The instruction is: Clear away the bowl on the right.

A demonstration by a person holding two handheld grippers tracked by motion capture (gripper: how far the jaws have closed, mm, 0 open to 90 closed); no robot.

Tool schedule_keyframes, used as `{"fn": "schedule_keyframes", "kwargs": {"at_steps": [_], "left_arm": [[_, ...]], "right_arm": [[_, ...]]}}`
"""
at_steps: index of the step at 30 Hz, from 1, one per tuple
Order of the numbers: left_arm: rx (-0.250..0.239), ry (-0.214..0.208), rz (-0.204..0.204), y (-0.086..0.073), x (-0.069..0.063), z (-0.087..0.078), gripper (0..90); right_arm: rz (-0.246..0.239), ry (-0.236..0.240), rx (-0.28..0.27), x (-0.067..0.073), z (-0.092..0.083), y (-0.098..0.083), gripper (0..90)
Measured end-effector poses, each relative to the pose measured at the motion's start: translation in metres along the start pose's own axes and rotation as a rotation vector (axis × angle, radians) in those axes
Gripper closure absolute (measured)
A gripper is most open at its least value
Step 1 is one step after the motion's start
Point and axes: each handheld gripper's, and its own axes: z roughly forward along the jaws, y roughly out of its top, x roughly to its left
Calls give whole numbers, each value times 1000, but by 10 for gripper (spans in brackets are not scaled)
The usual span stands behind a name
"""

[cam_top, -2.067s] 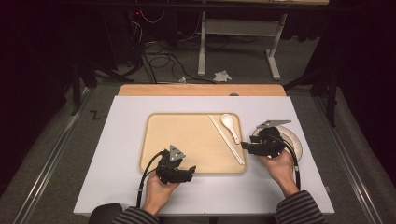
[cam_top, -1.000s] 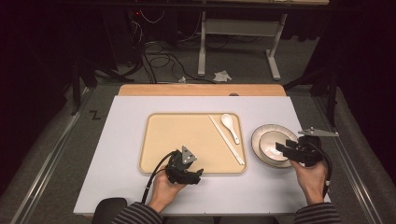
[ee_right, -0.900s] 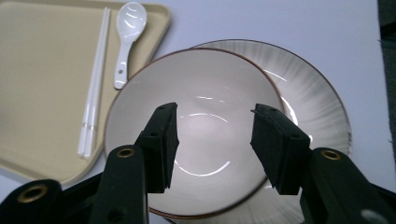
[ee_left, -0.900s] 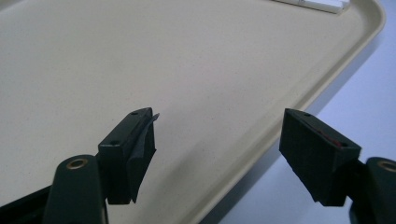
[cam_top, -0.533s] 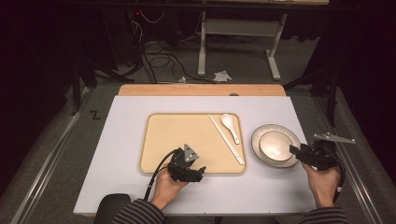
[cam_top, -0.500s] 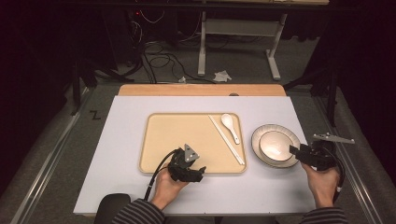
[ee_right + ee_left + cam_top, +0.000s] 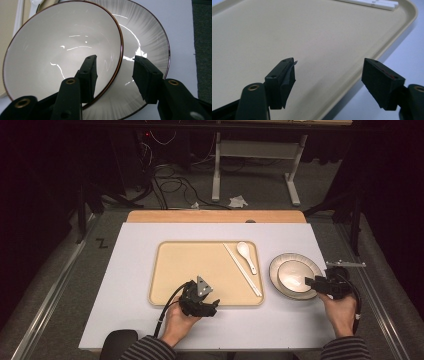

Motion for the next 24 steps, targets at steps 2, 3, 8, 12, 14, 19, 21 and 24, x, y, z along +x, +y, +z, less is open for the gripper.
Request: {"fn": "schedule_keyframes", "kwargs": {"at_steps": [2, 3, 8, 12, 14, 19, 21, 24], "left_arm": [[0, 3, 1, 0, 0, 0, 273], [1, 6, 1, 0, 0, -1, 276], [-7, 14, -4, 0, 0, -1, 284], [-4, 21, 5, -2, -2, -3, 284], [-3, 27, 8, -5, -3, -5, 285], [6, 30, -15, -11, -1, -9, 285], [12, 41, -17, -13, -1, -11, 284], [14, 52, -28, -18, -1, -15, 283]], "right_arm": [[-1, 6, 14, 0, 4, 0, 586], [3, 9, 29, 1, 8, 0, 598], [-20, 3, 87, 2, 19, 0, 643], [-19, 0, 100, 0, 23, 2, 686], [-12, -2, 118, -2, 25, 5, 720], [-39, -6, 171, -4, 39, 10, 772], [-42, 8, 194, -6, 44, 12, 786], [-39, 14, 220, -6, 52, 15, 803]]}}
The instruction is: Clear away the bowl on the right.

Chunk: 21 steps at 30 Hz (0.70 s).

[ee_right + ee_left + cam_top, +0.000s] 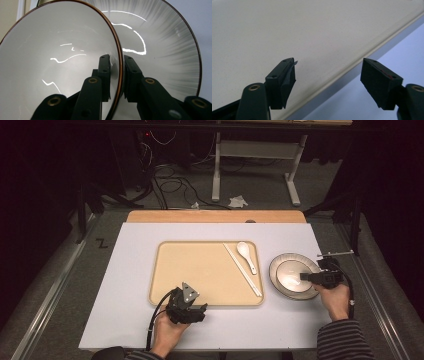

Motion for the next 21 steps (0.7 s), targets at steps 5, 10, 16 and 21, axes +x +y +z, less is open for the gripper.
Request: {"fn": "schedule_keyframes", "kwargs": {"at_steps": [5, 10, 16, 21], "left_arm": [[0, 26, -27, -7, 3, -7, 283], [5, 45, -47, -11, 5, -10, 283], [2, 40, -76, -15, 8, -13, 283], [0, 39, -81, -15, 9, -13, 283]], "right_arm": [[-5, 20, 23, 0, 7, 5, 823], [14, 61, 26, -4, 9, 10, 828], [29, 106, 20, -8, 9, 14, 828], [26, 126, -13, -7, 7, 15, 828]]}}
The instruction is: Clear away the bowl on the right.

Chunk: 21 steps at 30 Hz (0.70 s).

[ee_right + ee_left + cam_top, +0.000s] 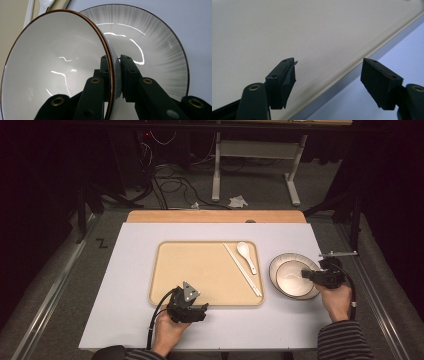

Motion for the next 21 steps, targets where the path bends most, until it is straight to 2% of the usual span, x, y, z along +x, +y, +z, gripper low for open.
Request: {"fn": "schedule_keyframes", "kwargs": {"at_steps": [4, 9, 15, 21], "left_arm": [[2, -4, 6, 0, -1, 0, 283], [0, -8, 6, 1, 0, 1, 283], [2, -17, 22, 4, -3, 5, 287], [-4, -34, 36, 10, -4, 10, 288]], "right_arm": [[-9, 4, -8, 1, -2, 0, 829], [-33, -22, -39, 4, -5, -1, 828], [-48, -48, -50, 7, -11, -4, 829], [-51, -34, -82, 10, -22, -11, 828]]}}
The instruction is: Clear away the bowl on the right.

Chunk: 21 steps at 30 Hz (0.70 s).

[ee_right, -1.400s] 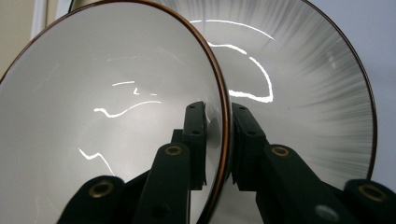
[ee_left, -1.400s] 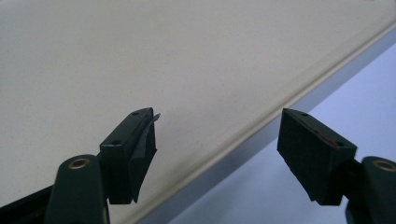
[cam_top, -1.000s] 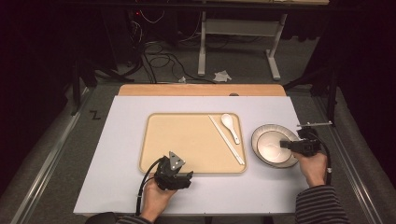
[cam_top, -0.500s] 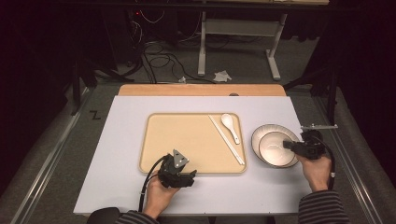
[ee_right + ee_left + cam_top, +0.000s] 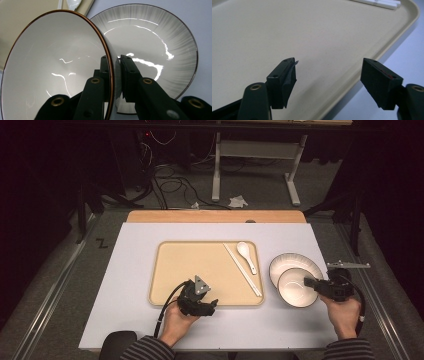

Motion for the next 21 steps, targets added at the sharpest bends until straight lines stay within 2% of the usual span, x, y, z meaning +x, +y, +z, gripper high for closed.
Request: {"fn": "schedule_keyframes", "kwargs": {"at_steps": [7, 12, 17, 21], "left_arm": [[-3, -30, 29, 9, -2, 7, 289], [-1, -48, 44, 15, -3, 13, 289], [-3, -69, 66, 21, -7, 18, 289], [0, -79, 78, 24, -9, 21, 289]], "right_arm": [[17, 22, -28, 4, -15, -10, 827], [11, 44, -39, 12, -24, -16, 827], [-27, 48, -33, 26, -28, -21, 827], [-57, 69, -34, 40, -31, -22, 827]]}}
